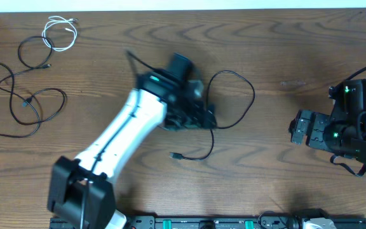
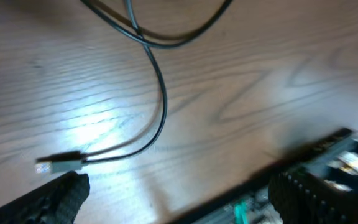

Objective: Untangle cables
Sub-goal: 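Swing the left gripper back to the remaining black cable in the center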

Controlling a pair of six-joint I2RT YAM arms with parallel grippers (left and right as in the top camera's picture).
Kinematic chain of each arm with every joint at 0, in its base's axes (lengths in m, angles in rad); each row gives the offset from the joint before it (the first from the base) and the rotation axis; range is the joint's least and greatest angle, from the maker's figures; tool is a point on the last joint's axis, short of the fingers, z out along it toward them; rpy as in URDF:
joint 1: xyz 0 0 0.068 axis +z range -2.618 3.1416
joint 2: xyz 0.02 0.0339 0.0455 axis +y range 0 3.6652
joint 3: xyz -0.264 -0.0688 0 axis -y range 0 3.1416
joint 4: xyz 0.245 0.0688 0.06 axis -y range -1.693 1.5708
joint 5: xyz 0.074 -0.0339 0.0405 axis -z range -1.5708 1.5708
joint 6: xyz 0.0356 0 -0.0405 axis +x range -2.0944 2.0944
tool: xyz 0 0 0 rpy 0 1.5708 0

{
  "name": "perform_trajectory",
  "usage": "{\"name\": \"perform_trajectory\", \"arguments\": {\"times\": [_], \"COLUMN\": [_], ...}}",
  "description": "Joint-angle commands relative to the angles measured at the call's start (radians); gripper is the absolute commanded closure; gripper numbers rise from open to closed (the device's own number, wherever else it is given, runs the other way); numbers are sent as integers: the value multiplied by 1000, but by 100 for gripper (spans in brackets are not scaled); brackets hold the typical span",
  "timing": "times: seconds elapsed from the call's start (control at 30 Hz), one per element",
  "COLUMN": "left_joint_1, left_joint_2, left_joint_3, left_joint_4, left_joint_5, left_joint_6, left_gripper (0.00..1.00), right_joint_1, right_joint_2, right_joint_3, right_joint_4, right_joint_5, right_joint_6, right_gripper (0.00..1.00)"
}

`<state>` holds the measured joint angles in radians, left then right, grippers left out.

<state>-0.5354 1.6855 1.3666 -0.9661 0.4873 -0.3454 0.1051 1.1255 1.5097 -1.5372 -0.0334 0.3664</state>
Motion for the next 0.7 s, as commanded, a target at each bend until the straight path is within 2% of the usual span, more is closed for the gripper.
{"name": "perform_trajectory", "arguments": {"times": [0.0, 0.2, 0.37, 0.5, 0.57, 0.67], "left_joint_1": [-115, -238, -247, -169, -117, -54], "left_joint_2": [20, 52, 66, 66, 66, 66], "left_joint_3": [-5, -5, -5, 50, 103, 206], "left_joint_4": [53, 129, 134, 81, 41, -48], "left_joint_5": [-203, -312, -321, -177, -98, -79], "left_joint_6": [-83, -83, -76, -74, -36, 8], "left_gripper": [3, 3, 3, 3, 3, 3], "right_joint_1": [-6, -6, -6, -6, -6, -6], "right_joint_2": [0, 0, 0, 0, 0, 0], "right_joint_3": [5, 5, 5, 5, 5, 5], "right_joint_4": [-2, -2, -2, -2, -1, -2], "right_joint_5": [5, 5, 5, 5, 5, 5], "right_joint_6": [6, 6, 6, 6, 6, 6], "right_gripper": [1, 1, 1, 1, 1, 1]}}
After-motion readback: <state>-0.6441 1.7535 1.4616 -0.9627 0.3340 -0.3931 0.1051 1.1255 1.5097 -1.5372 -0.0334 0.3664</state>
